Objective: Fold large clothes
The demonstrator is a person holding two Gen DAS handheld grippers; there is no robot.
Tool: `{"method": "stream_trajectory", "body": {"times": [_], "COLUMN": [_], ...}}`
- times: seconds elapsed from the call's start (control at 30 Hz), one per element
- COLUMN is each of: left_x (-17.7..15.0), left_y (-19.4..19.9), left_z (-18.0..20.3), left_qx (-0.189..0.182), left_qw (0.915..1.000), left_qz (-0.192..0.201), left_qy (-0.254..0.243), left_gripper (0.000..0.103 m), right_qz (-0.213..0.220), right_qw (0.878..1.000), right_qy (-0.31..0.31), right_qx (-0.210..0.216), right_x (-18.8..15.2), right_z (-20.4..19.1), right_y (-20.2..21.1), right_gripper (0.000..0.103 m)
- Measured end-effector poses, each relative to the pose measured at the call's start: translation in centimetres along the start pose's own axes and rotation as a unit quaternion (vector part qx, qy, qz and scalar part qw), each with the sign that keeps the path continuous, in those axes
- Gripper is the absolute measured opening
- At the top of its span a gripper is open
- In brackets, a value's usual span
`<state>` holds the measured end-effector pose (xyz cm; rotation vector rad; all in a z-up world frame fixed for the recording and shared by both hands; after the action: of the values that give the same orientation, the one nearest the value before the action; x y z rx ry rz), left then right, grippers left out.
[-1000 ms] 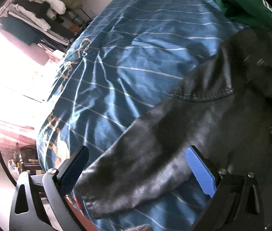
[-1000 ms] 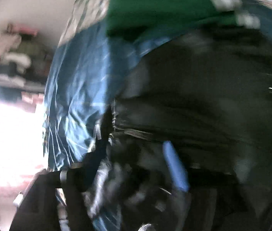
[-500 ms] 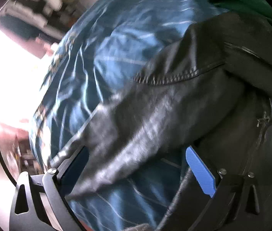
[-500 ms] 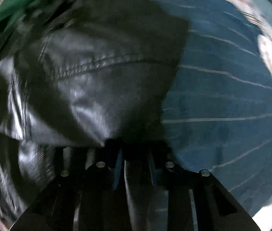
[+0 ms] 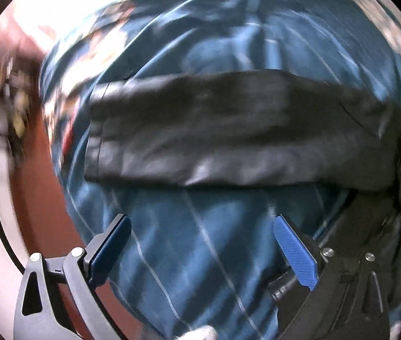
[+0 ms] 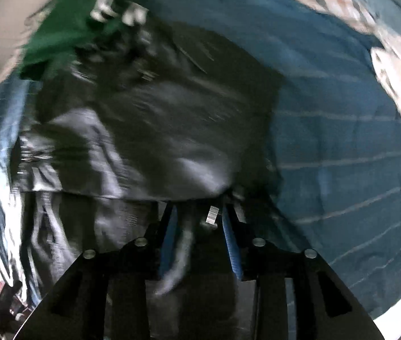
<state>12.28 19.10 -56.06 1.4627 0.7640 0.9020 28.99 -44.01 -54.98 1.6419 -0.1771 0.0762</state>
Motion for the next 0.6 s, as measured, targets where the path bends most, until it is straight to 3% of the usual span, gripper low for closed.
{"method": "stream_trajectory", "body": {"times": [0.07,0.13,0.2,0.23,0.3,0.43,0.53,0.6], "left_x": [0.7,1.6,2.4,2.8,3.8,6.5,8.3,10.2], "left_y": [-1.0,-2.3,-3.6,-4.4,-5.8,-5.8,-5.5,-5.0], "left_z": [-1.7,-2.9,-3.6,-4.0,-4.9,-6.3,-6.4,-6.0], "left_qx": [-0.036,-0.092,-0.126,-0.134,-0.149,-0.152,-0.102,-0.064], "left_qw": [0.9975,0.9878,0.9786,0.974,0.9631,0.9456,0.9504,0.9569], "left_qz": [-0.023,-0.042,-0.052,-0.058,-0.058,-0.012,0.035,0.061], "left_qy": [0.056,0.118,0.154,0.173,0.217,0.288,0.292,0.277], "left_gripper": [0.102,0.102,0.102,0.102,0.102,0.101,0.071,0.023], "right_qz": [0.007,-0.001,-0.014,-0.039,-0.06,-0.059,-0.056,-0.055], "right_qw": [1.0,0.999,0.999,0.998,0.995,0.997,0.998,0.998], "right_qy": [0.002,-0.013,-0.037,-0.044,-0.078,-0.051,-0.013,0.008], "right_qx": [0.018,0.033,0.024,0.002,0.004,-0.018,-0.017,-0.028], "right_x": [1.2,2.3,3.7,3.8,3.9,3.9,3.0,2.5], "right_z": [-2.7,-6.7,-7.9,-7.4,-8.4,-9.1,-10.5,-11.3], "right_y": [-0.5,-1.8,-5.3,-7.3,-10.0,-8.5,-7.4,-6.9], "right_gripper": [0.018,0.015,0.015,0.015,0.015,0.015,0.016,0.016]}}
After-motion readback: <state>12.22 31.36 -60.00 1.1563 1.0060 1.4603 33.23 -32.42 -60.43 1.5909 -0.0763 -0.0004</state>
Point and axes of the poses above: each gripper's, at about its wrist camera, not at the fingertips, and y roughly against the way its jaws point, z to its right, x to its top, the point moved 4 cm from there along -y, roughly the way its jaws point, and after that the axes turned 10 degrees about y, right-handed, at the moved point
